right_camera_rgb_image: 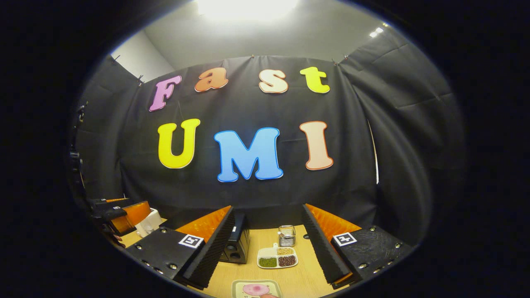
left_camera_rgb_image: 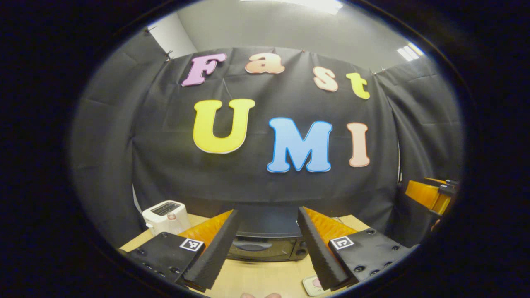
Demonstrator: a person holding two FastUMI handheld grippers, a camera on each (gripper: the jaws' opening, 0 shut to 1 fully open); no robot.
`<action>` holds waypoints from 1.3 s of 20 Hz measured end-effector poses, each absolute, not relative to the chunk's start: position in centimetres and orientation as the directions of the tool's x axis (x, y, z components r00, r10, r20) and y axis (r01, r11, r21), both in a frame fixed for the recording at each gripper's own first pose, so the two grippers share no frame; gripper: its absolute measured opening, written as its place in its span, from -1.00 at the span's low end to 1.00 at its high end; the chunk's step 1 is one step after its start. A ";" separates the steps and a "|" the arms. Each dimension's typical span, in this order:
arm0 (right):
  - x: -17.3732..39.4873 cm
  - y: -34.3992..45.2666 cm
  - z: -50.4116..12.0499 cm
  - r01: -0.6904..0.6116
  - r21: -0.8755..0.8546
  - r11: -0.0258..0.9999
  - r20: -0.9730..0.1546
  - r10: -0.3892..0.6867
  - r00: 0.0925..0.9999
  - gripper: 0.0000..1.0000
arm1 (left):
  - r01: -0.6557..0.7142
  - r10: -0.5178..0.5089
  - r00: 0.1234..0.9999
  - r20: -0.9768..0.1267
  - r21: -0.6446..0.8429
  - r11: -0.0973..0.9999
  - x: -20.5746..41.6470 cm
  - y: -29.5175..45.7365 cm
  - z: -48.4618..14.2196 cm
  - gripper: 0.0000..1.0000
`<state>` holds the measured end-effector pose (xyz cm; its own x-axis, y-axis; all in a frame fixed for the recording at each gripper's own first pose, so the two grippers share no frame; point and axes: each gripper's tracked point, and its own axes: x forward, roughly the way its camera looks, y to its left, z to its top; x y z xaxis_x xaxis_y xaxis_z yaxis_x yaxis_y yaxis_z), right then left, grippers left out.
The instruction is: Open the electric oven with the left hand, put the food in, and close the electric oven.
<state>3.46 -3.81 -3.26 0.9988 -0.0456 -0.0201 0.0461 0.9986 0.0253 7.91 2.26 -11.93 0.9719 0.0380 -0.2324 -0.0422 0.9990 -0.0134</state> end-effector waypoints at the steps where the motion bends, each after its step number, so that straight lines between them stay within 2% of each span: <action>1: 3.5 -3.7 -3.8 0.050 0.033 0.998 -0.030 -0.049 0.998 0.96 | -0.050 0.042 0.964 -0.262 -0.027 0.998 8.9 3.0 -13.5 0.96; 5: 4.1 -4.0 -5.4 0.051 0.030 0.998 -0.075 -0.048 0.996 0.96 | -0.056 0.045 0.930 -0.365 -0.019 0.998 12.7 4.8 -19.1 0.91; 6: 4.2 -4.2 -5.7 0.052 0.025 0.998 -0.085 -0.049 0.995 0.96 | -0.056 0.049 0.921 -0.387 -0.008 0.998 13.4 5.1 -20.7 0.97; 7: 4.2 -4.5 -6.1 0.059 0.017 0.998 -0.095 -0.057 0.994 0.96 | -0.049 0.044 0.912 -0.409 -0.002 0.999 14.3 5.2 -21.8 0.92; 8: 4.2 -4.9 -6.5 0.067 0.009 0.998 -0.104 -0.066 0.992 0.96 | -0.040 0.037 0.898 -0.438 0.001 0.999 15.0 5.1 -23.5 0.97; 11: 4.0 -6.1 -7.2 0.099 -0.007 0.995 -0.131 -0.099 0.986 0.96 | -0.014 0.036 0.876 -0.480 0.050 0.999 17.0 5.5 -26.7 0.91; 12: 3.8 -6.5 -7.3 0.110 -0.015 0.994 -0.140 -0.111 0.984 0.96 | -0.006 0.038 0.872 -0.488 0.067 0.998 17.7 5.7 -27.6 0.97; 14: 3.7 -7.3 -7.7 0.131 -0.035 0.991 -0.151 -0.135 0.979 0.96 | -0.002 0.031 0.855 -0.517 0.057 0.998 18.6 5.7 -29.6 0.86; 16: 3.4 -8.0 -7.8 0.152 -0.046 0.987 -0.155 -0.158 0.975 0.96 | -0.007 0.034 0.836 -0.548 0.052 0.999 19.3 5.7 -31.5 0.94; 18: 3.3 -8.6 -8.0 0.172 -0.043 0.984 -0.164 -0.177 0.970 0.96 | -0.009 0.044 0.824 -0.565 0.065 0.998 19.6 6.0 -32.7 0.97; 19: 3.3 -8.7 -8.1 0.178 -0.040 0.983 -0.167 -0.182 0.969 0.96 | -0.011 0.049 0.818 -0.573 0.069 0.998 19.7 5.9 -33.0 0.92; 20: 3.3 -8.7 -8.1 0.180 -0.040 0.983 -0.171 -0.184 0.968 0.96 | -0.004 0.051 0.823 -0.566 0.083 0.997 20.0 5.9 -33.1 0.97; 21: 3.3 -8.8 -8.3 0.180 -0.046 0.983 -0.175 -0.186 0.967 0.96 | -0.001 0.052 0.823 -0.565 0.091 0.996 20.1 5.9 -33.2 0.92; 23: 3.4 -8.6 -8.5 0.175 -0.054 0.983 -0.179 -0.182 0.967 0.96 | -0.009 0.055 0.822 -0.567 0.084 0.996 19.8 5.9 -33.1 0.97; 26: 3.5 -7.5 -8.6 0.152 -0.043 0.987 -0.189 -0.158 0.969 0.96 | -0.012 0.053 0.819 -0.571 0.074 0.997 19.2 5.9 -33.1 0.92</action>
<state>3.47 -7.50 -8.58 0.9693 -0.1578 -0.1886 0.1523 0.9874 -0.0431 19.15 5.91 -33.12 0.8194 0.0528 -0.5708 -0.0125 0.9972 0.0743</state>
